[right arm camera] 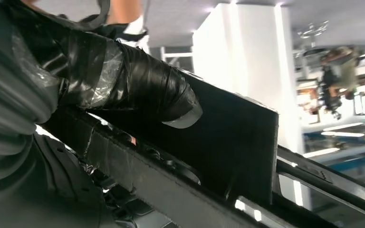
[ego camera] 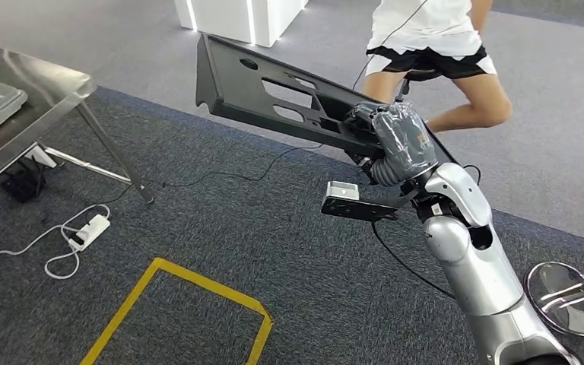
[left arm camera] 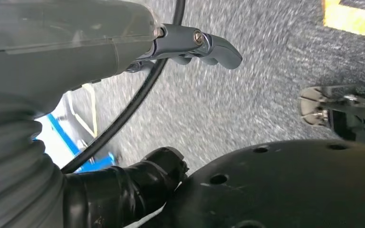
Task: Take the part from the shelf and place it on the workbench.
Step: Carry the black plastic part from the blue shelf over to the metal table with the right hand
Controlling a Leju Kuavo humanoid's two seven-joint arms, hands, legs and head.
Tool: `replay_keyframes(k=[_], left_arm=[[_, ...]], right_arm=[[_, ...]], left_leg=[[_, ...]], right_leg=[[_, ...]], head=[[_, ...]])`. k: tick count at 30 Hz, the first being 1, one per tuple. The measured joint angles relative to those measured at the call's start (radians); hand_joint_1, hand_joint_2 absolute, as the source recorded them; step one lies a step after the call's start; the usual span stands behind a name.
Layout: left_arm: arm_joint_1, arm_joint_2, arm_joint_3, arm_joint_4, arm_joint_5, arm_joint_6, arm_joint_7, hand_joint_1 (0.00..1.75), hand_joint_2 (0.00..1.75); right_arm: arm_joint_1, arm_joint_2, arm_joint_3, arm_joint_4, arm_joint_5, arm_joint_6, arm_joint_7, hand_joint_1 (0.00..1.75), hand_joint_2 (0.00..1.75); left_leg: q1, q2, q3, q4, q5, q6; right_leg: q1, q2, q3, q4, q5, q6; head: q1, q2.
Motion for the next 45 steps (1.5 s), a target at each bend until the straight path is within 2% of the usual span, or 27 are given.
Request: replay_keyframes(k=[2, 3, 5, 7, 10, 18, 20, 21, 22, 24, 25, 26, 27, 29, 31, 32, 33, 35, 36, 37, 38, 40, 41, 42, 43, 44, 45], left_arm=[[0.001, 0.0, 0.003, 0.0, 0.0, -0.002, 0.0, 0.0, 1.75], [0.002, 0.0, 0.005, 0.0, 0.0, -0.002, 0.0, 0.0, 1.75], [0.004, 0.0, 0.008, 0.0, 0.0, -0.004, 0.0, 0.0, 1.75], [0.008, 0.0, 0.009, 0.0, 0.0, -0.005, 0.001, 0.0, 1.75], [0.011, 0.0, 0.011, 0.0, 0.0, -0.006, 0.001, 0.0, 1.75], [0.011, 0.0, 0.012, 0.0, 0.0, -0.007, 0.001, 0.0, 1.75], [0.008, 0.0, 0.014, 0.0, 0.0, -0.008, 0.0, 0.0, 1.75], [0.006, 0.001, 0.015, 0.0, 0.0, -0.008, 0.0, 0.0, 1.75], [0.004, 0.001, 0.016, 0.0, 0.0, -0.009, 0.0, 0.0, 1.75], [0.002, 0.001, 0.017, 0.0, 0.0, -0.01, 0.0, 0.0, 1.75], [0.003, 0.001, 0.017, 0.0, 0.0, -0.011, 0.0, 0.0, 1.75], [0.003, 0.001, 0.017, 0.0, 0.0, -0.011, 0.0, 0.0, 1.75], [0.003, 0.002, 0.017, 0.0, 0.0, -0.011, 0.0, 0.0, 1.75], [0.003, 0.003, 0.017, 0.0, 0.001, -0.011, 0.0, 0.0, 1.75], [0.003, 0.003, 0.017, 0.0, 0.0, -0.011, -0.001, 0.0, 1.75], [0.003, 0.003, 0.017, 0.0, 0.0, -0.011, -0.001, 0.0, 1.75], [0.003, 0.003, 0.017, 0.0, 0.0, -0.011, -0.001, 0.0, 1.75], [0.005, 0.002, 0.017, 0.0, 0.001, -0.011, -0.001, 0.0, 1.75], [0.007, 0.001, 0.017, 0.0, 0.001, -0.011, -0.001, 0.0, 1.75], [0.008, 0.001, 0.017, 0.0, 0.001, -0.011, -0.001, 0.0, 1.75], [0.009, 0.0, 0.018, 0.0, 0.001, -0.012, -0.001, 0.0, 1.75], [0.012, 0.0, 0.018, 0.0, 0.001, -0.012, 0.0, 0.0, 1.75], [0.012, -0.001, 0.019, 0.0, 0.001, -0.011, 0.0, 0.0, 1.75], [0.011, -0.002, 0.02, 0.0, 0.001, -0.012, 0.0, 0.0, 1.75], [0.009, -0.003, 0.021, 0.0, 0.001, -0.012, 0.0, 0.0, 1.75], [0.007, -0.002, 0.022, 0.0, 0.002, -0.012, 0.0, 0.0, 1.75], [0.005, -0.001, 0.022, 0.0, 0.002, -0.012, -0.001, 0.0, 1.75]], right_arm=[[0.0, 0.0, 0.0, 0.0, 0.0, 0.002, 0.0, 1.75, 1.75], [0.0, 0.0, 0.0, 0.0, 0.0, 0.003, 0.0, 1.75, 1.75], [-0.002, 0.0, 0.0, 0.0, -0.001, 0.003, 0.0, 1.75, 1.75], [-0.004, 0.0, 0.0, 0.0, -0.001, 0.003, 0.0, 1.75, 1.75], [-0.004, 0.0, 0.0, 0.0, -0.002, 0.003, 0.0, 1.75, 1.75], [-0.006, 0.0, 0.0, 0.0, -0.002, 0.003, 0.0, 1.75, 1.75], [-0.01, 0.0, 0.0, 0.0, -0.003, 0.002, 0.0, 1.75, 1.75], [-0.011, -0.001, 0.0, -0.001, -0.003, 0.002, 0.0, 1.75, 1.75], [-0.012, -0.001, 0.0, 0.0, -0.004, 0.003, 0.0, 1.75, 1.75], [-0.009, -0.003, 0.001, 0.004, -0.004, 0.003, 0.0, 1.75, 1.75], [-0.009, -0.005, 0.002, 0.005, -0.004, 0.004, 0.0, 1.75, 1.75], [-0.01, -0.006, 0.003, 0.006, -0.004, 0.004, 0.0, 1.75, 1.75], [-0.012, -0.007, 0.003, 0.006, -0.004, 0.004, 0.001, 1.75, 1.75], [-0.013, -0.006, 0.001, 0.005, -0.004, 0.004, 0.001, 1.75, 1.75], [-0.012, -0.006, 0.0, 0.006, -0.004, 0.004, 0.001, 1.75, 1.75], [-0.011, -0.006, 0.0, 0.007, -0.004, 0.004, 0.0, 1.75, 1.75], [-0.01, -0.006, 0.0, 0.009, -0.004, 0.005, 0.0, 1.75, 1.75], [-0.01, -0.005, 0.002, 0.01, -0.004, 0.005, 0.0, 1.75, 1.75], [-0.01, -0.005, 0.002, 0.01, -0.004, 0.005, 0.0, 1.75, 1.75], [-0.01, -0.004, 0.003, 0.01, -0.004, 0.005, 0.0, 1.75, 1.75], [-0.01, -0.004, 0.003, 0.01, -0.004, 0.006, 0.0, 1.75, 1.75], [-0.013, -0.004, 0.005, 0.015, -0.005, 0.007, 0.0, 1.75, 1.75], [-0.014, -0.004, 0.006, 0.016, -0.006, 0.008, 0.0, 1.75, 1.75], [-0.017, -0.004, 0.007, 0.017, -0.006, 0.008, 0.0, 1.75, 1.75], [-0.021, -0.004, 0.007, 0.016, -0.006, 0.008, 0.001, 1.75, 1.75], [-0.025, -0.004, 0.007, 0.014, -0.006, 0.009, 0.001, 1.75, 1.75], [-0.031, -0.003, 0.006, 0.012, -0.007, 0.008, 0.001, 1.75, 1.75]], left_leg=[[0.004, 0.008, -0.014, 0.017, 0.017, -0.004], [0.005, 0.015, 0.01, -0.032, 0.05, -0.003], [-0.002, 0.057, 0.084, -0.172, 0.104, 0.007], [-0.016, 0.092, 0.125, -0.244, 0.106, 0.024], [-0.021, 0.075, 0.13, -0.253, 0.088, 0.043], [-0.02, 0.061, 0.142, -0.256, 0.083, 0.05], [-0.017, 0.041, 0.169, -0.262, 0.074, 0.062], [-0.016, 0.027, 0.186, -0.264, 0.066, 0.068], [-0.014, 0.0, 0.214, -0.266, 0.045, 0.072], [-0.011, -0.066, 0.284, -0.264, -0.019, 0.061], [-0.008, -0.097, 0.316, -0.269, -0.05, 0.053], [-0.006, -0.11, 0.332, -0.272, -0.064, 0.046], [-0.004, -0.115, 0.334, -0.274, -0.06, 0.042], [-0.004, -0.084, 0.308, -0.21, -0.02, 0.037], [-0.007, -0.03, 0.217, -0.071, 0.018, 0.032], [-0.008, -0.011, 0.163, -0.009, 0.009, 0.03], [-0.008, -0.003, 0.116, 0.028, -0.027, 0.028], [-0.009, 0.001, 0.052, 0.023, -0.117, 0.029], [-0.01, 0.004, 0.033, -0.011, -0.137, 0.034], [-0.011, 0.009, 0.021, -0.061, -0.122, 0.043], [-0.015, 0.02, 0.014, -0.12, -0.057, 0.057], [-0.029, 0.047, 0.015, -0.212, 0.133, 0.083], [-0.036, 0.056, 0.021, -0.229, 0.194, 0.088], [-0.042, 0.054, 0.03, -0.23, 0.211, 0.089], [-0.045, 0.044, 0.042, -0.226, 0.187, 0.088], [-0.047, 0.031, 0.058, -0.229, 0.173, 0.09], [-0.045, 0.019, 0.076, -0.236, 0.159, 0.094]], right_leg=[[0.002, -0.029, 0.011, 0.0, -0.011, 0.003], [0.003, -0.043, 0.019, 0.0, -0.018, 0.005], [0.006, -0.068, 0.038, 0.0, -0.034, 0.013], [0.009, -0.089, 0.054, -0.002, -0.049, 0.025], [0.007, -0.104, 0.071, 0.008, -0.051, 0.04], [0.004, -0.106, 0.074, 0.02, -0.051, 0.045], [-0.002, -0.061, 0.038, 0.09, -0.056, 0.047], [-0.004, -0.032, -0.001, 0.15, -0.065, 0.048], [-0.007, 0.0, -0.066, 0.205, -0.084, 0.05], [-0.011, 0.043, -0.151, 0.159, 0.005, 0.056], [-0.011, 0.055, -0.172, 0.109, 0.053, 0.055], [-0.01, 0.063, -0.164, 0.058, 0.108, 0.048], [-0.006, 0.054, -0.153, 0.056, 0.093, 0.037], [-0.004, 0.036, -0.122, 0.04, 0.073, 0.02], [-0.002, 0.017, -0.072, 0.018, 0.047, 0.009], [-0.001, 0.007, -0.044, 0.006, 0.032, 0.007], [0.001, -0.003, -0.013, -0.006, 0.016, 0.006], [0.006, -0.023, 0.057, -0.027, -0.021, 0.005], [0.01, -0.035, 0.096, -0.036, -0.042, 0.005], [0.015, -0.047, 0.135, -0.046, -0.064, 0.005], [0.02, -0.058, 0.17, -0.055, -0.086, 0.004], [0.027, -0.074, 0.227, -0.065, -0.131, 0.009], [0.026, -0.08, 0.247, -0.071, -0.151, 0.015], [0.024, -0.083, 0.265, -0.069, -0.161, 0.022], [0.02, -0.085, 0.271, -0.051, -0.156, 0.03], [0.015, -0.077, 0.257, -0.004, -0.137, 0.036], [0.011, -0.057, 0.221, 0.07, -0.109, 0.039]], head=[[0.0, 0.0], [0.0, 0.0], [0.0, 0.0], [0.0, 0.0], [0.001, 0.0], [0.001, 0.0], [0.0, 0.0], [0.0, 0.0], [0.0, 0.0], [0.001, 0.0], [0.001, 0.0], [0.001, 0.0], [0.001, 0.0], [0.0, 0.0], [-0.001, 0.0], [-0.001, 0.0], [-0.001, 0.0], [-0.001, 0.0], [-0.001, 0.0], [-0.001, 0.0], [-0.001, 0.0], [0.001, 0.0], [0.002, 0.0], [0.003, 0.0], [0.002, 0.0], [0.003, 0.0], [0.002, 0.0]])
